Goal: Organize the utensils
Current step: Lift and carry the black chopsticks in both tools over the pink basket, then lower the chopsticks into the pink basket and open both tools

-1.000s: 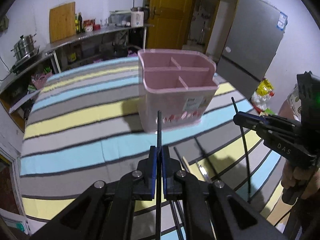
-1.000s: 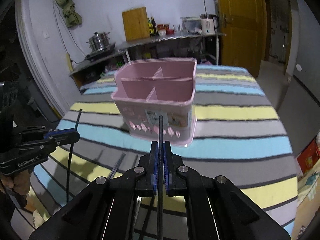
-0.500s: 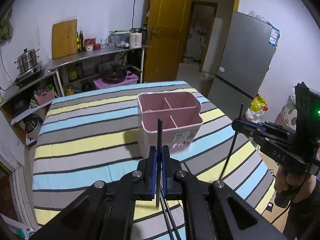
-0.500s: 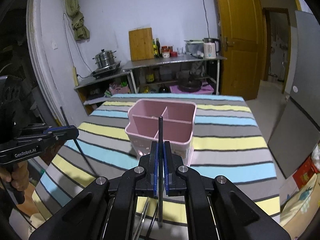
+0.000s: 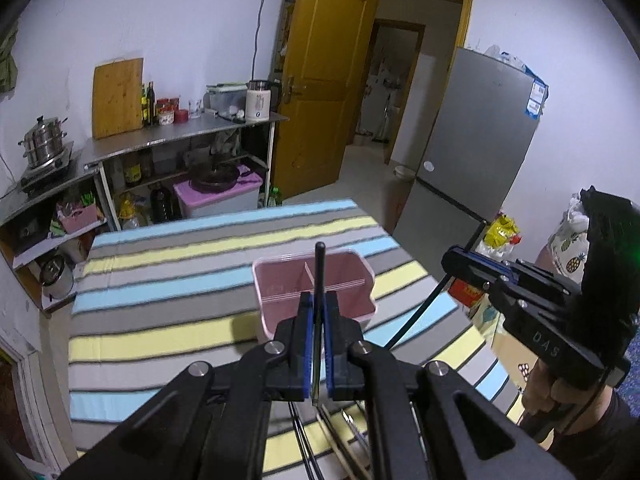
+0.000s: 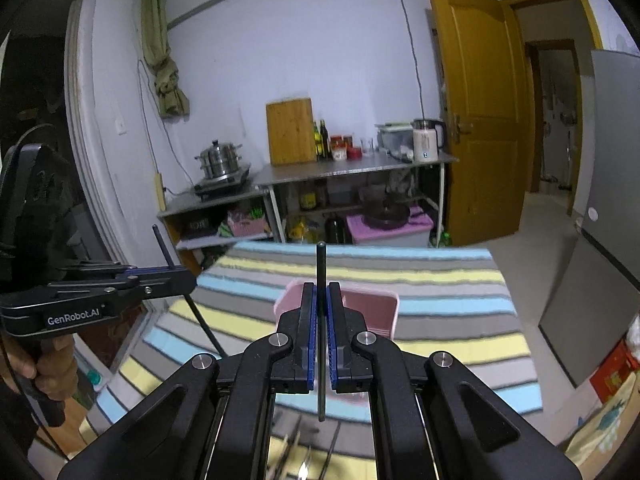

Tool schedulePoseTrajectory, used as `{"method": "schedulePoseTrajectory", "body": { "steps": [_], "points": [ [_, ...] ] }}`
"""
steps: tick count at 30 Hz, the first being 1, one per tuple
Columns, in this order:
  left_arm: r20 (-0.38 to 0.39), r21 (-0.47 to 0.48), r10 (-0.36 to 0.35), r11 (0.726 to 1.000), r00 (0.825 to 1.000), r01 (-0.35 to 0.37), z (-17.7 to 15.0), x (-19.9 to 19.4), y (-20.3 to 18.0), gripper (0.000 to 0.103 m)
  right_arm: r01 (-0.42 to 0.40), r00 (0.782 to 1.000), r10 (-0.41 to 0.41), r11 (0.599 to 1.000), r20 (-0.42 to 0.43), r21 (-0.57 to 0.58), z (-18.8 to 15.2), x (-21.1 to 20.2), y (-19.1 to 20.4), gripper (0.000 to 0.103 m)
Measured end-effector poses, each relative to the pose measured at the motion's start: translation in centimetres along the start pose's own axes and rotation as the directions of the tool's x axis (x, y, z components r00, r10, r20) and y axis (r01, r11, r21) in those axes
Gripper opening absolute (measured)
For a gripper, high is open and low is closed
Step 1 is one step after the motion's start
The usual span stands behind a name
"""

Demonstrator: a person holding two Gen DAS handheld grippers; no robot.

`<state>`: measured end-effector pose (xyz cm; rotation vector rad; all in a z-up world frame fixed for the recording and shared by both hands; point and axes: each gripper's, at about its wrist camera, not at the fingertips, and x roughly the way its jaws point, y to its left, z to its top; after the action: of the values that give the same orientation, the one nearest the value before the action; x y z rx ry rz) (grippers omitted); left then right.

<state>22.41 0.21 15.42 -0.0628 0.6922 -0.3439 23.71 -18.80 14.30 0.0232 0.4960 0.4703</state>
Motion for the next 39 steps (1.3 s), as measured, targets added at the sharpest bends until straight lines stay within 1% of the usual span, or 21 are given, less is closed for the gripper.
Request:
{"method": "schedulePoseTrajectory", "body": {
  "steps": [7,11,13,17,24,28,30,33,35,37,39],
  "points": [
    [0.065,-0.017,0.005,1.0,0.998,-0.004,3.9,-0.8,0.7,0.005,-0.006,0.998,0.004,1.0,0.07,0.023,3.2,0.9,0.2,0.004],
    [0.085,-0.035,0.009,0.999,0.996,-0.006,5.1,0.0,1.6,0.005,-0.011,0.995,0.007,0.999,0.098,0.043,4.2,1.7,0.1,0.004],
    [0.091,-0.045,0.012,0.999,0.996,-0.008,5.2,0.6,2.1,0.005,-0.01,0.995,0.006,0.999,0.096,0.043,4.4,2.7,0.2,0.004],
    [0.062,-0.082,0.006,0.997,0.998,-0.001,4.5,2.7,3.1,0.005,-0.009,0.998,0.006,0.999,0.066,0.05,3.7,4.5,0.1,0.004],
    [-0.013,-0.133,0.0,0.991,1.0,-0.002,2.1,6.8,4.4,0.005,0.001,1.0,0.0,0.997,-0.014,0.078,1.0,7.9,-0.7,0.004],
    [-0.044,-0.151,-0.005,0.989,0.999,-0.002,1.1,8.2,4.9,0.005,0.006,0.999,-0.001,0.996,-0.049,0.091,0.0,9.0,-1.3,0.005],
    [-0.05,-0.157,0.005,0.988,0.999,-0.013,0.6,8.6,5.0,0.006,0.003,0.998,0.004,0.995,-0.069,0.099,-0.4,9.4,-1.6,0.005],
    [-0.051,-0.171,0.0,0.985,0.999,-0.008,0.6,8.6,5.4,0.01,0.007,0.996,0.002,0.995,-0.091,0.102,-0.8,9.6,-1.8,0.005],
    [-0.046,-0.174,0.009,0.985,0.999,-0.017,0.6,8.5,5.8,0.022,0.012,0.995,-0.002,0.995,-0.095,0.102,-0.8,9.6,-1.9,0.005],
    [-0.028,-0.181,0.009,0.983,1.0,-0.014,0.4,8.0,5.9,0.026,0.02,0.996,-0.011,0.995,-0.091,0.1,-0.8,9.2,-2.1,0.008],
    [-0.016,-0.18,0.02,0.983,1.0,-0.022,0.4,7.3,5.8,0.032,0.021,0.996,-0.013,0.995,-0.084,0.094,-0.6,8.8,-1.9,0.015]
  ]
}}
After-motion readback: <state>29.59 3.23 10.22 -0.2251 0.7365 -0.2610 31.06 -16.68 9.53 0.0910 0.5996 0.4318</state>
